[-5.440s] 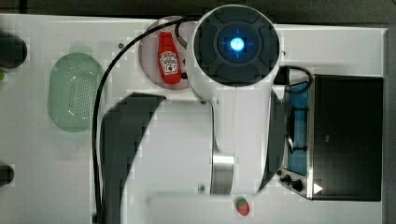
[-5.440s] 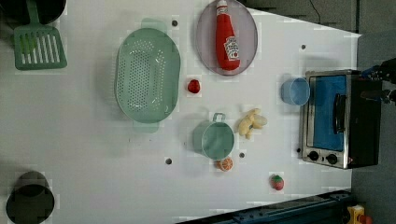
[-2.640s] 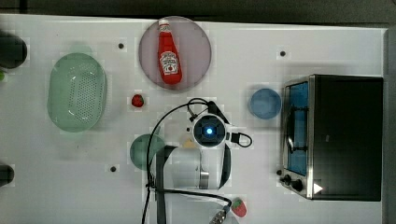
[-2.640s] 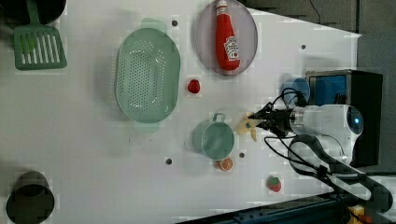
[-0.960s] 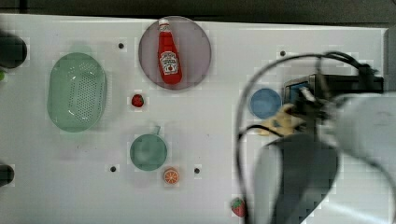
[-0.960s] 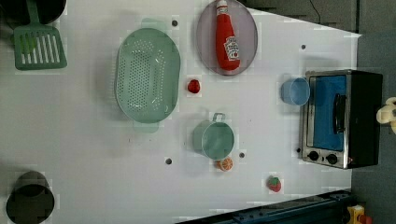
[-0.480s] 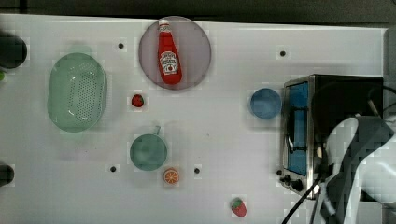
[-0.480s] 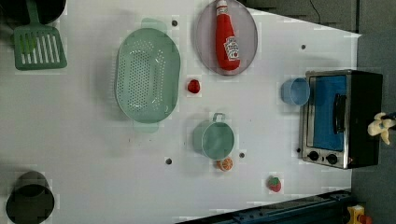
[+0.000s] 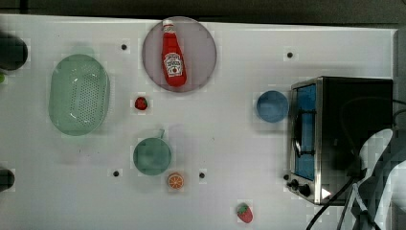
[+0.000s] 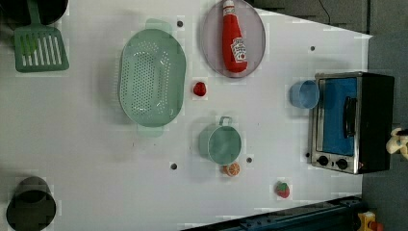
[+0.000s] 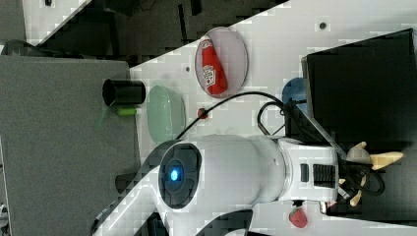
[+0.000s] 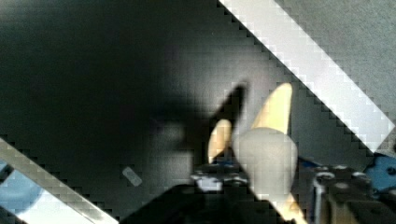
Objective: Pick banana from table and place on oven.
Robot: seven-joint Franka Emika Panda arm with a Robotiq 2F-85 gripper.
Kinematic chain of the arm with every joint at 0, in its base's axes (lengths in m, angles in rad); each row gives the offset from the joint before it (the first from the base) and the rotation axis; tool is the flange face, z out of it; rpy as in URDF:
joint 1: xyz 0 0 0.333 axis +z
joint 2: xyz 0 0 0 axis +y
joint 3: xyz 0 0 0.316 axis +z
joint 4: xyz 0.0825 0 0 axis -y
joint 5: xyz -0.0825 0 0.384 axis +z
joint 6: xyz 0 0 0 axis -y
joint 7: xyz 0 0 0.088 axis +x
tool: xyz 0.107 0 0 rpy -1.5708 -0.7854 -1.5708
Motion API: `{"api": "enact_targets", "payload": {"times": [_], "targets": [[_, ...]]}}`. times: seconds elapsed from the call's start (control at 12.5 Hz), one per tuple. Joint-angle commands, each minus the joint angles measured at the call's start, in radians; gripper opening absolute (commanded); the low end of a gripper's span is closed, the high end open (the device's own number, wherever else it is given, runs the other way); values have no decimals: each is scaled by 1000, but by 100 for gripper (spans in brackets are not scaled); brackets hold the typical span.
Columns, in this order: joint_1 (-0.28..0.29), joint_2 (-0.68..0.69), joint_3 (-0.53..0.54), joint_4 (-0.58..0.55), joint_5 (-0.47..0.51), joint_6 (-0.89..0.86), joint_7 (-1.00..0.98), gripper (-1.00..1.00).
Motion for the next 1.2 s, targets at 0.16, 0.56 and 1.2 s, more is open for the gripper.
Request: {"api": "enact_targets", "payload": {"times": [0.16,0.56,1.2], "targets": [[45,-39,42,33,21,-5,-101,41],[53,-45,97,46,23,-86,-101,100],[130,-199,424,85,67,-180,413,100]]}}
